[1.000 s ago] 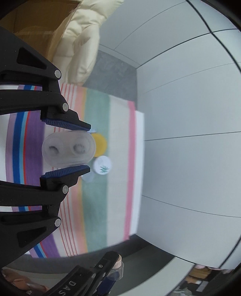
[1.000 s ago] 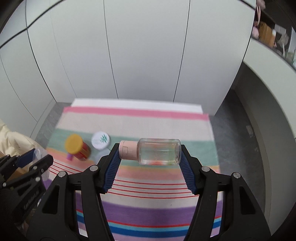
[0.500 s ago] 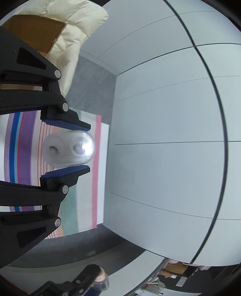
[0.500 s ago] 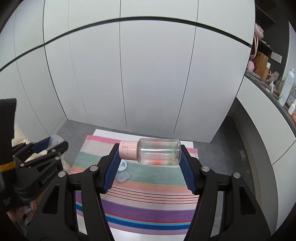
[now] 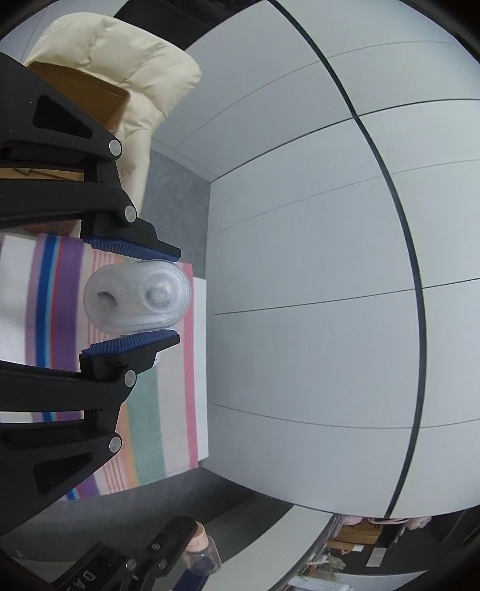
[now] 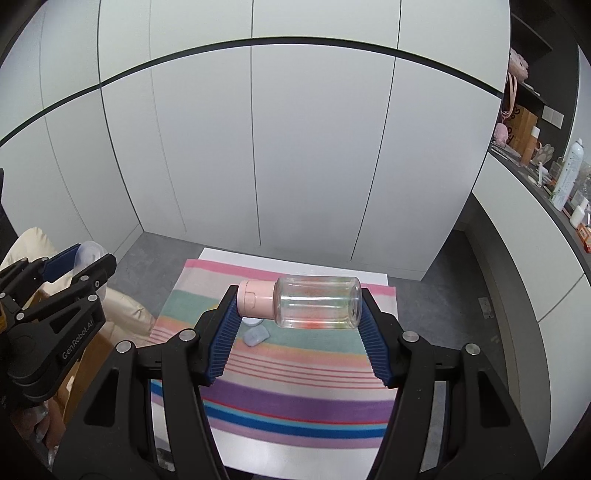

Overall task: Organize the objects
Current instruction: 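Lift the lens case and glass bottle and carry both toward the cardboard box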

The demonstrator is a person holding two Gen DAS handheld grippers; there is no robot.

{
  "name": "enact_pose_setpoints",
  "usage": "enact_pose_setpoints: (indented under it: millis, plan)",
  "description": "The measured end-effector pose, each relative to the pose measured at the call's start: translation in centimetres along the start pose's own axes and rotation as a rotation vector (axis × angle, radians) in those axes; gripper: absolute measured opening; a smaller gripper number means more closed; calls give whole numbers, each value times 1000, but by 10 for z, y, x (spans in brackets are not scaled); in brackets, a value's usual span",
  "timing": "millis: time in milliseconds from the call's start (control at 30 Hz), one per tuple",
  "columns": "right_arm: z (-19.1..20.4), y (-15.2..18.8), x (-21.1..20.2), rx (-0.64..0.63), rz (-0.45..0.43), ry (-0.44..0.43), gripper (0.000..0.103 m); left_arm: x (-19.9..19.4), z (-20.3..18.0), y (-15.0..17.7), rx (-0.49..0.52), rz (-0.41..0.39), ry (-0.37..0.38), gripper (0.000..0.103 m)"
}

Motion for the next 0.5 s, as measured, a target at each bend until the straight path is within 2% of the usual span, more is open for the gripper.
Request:
enact_pose_setpoints:
  millis: [100,167,367,500]
  plan:
    - [2,18,-18,12,-9,-17,63,-27,3,15,8,-26,-3,39]
    - [4,31,-32,14,-18,-39,63,-45,5,28,6,-33,26,39]
    - [10,77,-68,27,-28,-138,63,-87,13,68,19,-48,40,39]
    - [10,109,-86,28,-20,-125,64,-106,19,99,34,-38,44,39]
Point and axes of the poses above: each gripper's, at about its wrist camera, not at the fingertips, and x roughly the way its jaws point, z to its left, y to its underside, the point moved 6 cm from there along x, roughly the way its jaws point, and after that the axes turned 10 degrees about z, right-handed, at the moved point
